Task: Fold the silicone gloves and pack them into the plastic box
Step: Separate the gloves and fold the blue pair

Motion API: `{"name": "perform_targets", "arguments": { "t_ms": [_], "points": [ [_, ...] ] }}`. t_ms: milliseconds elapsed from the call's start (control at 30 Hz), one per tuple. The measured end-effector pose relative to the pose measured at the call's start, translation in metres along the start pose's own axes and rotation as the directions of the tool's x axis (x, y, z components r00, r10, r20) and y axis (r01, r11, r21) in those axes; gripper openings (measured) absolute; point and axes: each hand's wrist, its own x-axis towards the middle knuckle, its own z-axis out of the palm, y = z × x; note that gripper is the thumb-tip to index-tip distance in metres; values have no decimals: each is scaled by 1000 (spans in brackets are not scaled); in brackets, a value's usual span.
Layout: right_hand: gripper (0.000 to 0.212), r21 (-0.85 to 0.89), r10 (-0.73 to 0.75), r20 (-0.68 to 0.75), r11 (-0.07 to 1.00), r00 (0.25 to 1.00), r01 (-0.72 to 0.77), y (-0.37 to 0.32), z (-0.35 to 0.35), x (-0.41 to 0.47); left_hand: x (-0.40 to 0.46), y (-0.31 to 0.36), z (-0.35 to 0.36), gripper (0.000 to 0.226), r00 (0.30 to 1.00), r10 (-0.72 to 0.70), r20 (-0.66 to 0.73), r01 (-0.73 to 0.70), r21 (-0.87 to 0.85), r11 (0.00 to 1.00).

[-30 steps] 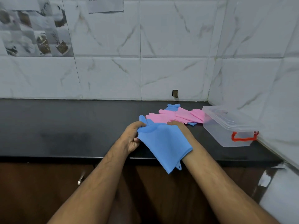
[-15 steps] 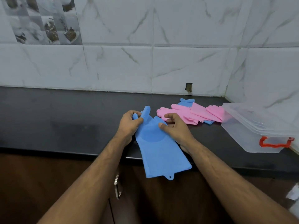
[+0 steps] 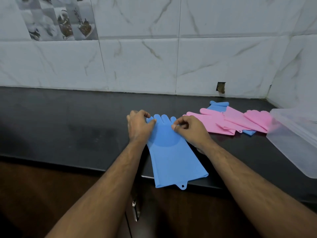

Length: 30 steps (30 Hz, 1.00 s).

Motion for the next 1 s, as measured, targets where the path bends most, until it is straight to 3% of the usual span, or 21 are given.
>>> {"name": "perform_targets", "arguments": {
  "t_ms": [133,233,300,367,433,500,600,700,867,933,1000],
  "points": [
    [8,-167,-111,-230,983,967,74,6,-16,10,3,14,5,22,980,194,-43,-194,10,981],
    [8,-287,-154,-307,956,939,63,16,-37,17,6,21,5,44,958,271,-96,-279,-83,957],
    [15,-378,-155,-335,925,929,18,25,-51,21,10,20,5,47,945,303,-125,-313,-69,947],
    [39,-468,-89,-306,881,948,-68,35,-61,26,10,21,7,47,918,379,-118,-382,-1,924],
    [74,-521,56,-206,839,977,-158,43,-63,29,7,22,9,46,892,446,-76,-448,-3,894],
    [95,-576,147,-86,800,985,-169,46,-57,30,4,23,10,43,876,482,2,-481,-38,876],
    [90,-694,181,7,709,984,-125,47,-52,30,1,25,10,49,854,483,195,-494,8,870],
    [77,-719,171,1,685,985,-118,45,-54,27,-2,27,12,53,815,454,360,-519,105,848],
    [33,-667,58,-139,733,989,-137,31,-51,19,0,27,15,56,779,403,479,-529,158,834],
    [29,-695,54,-184,699,981,-169,28,-53,14,1,26,16,56,778,385,497,-516,156,842],
    [38,-721,66,-242,656,968,-225,27,-57,9,1,25,18,51,797,346,495,-488,189,852]
  ]
}}
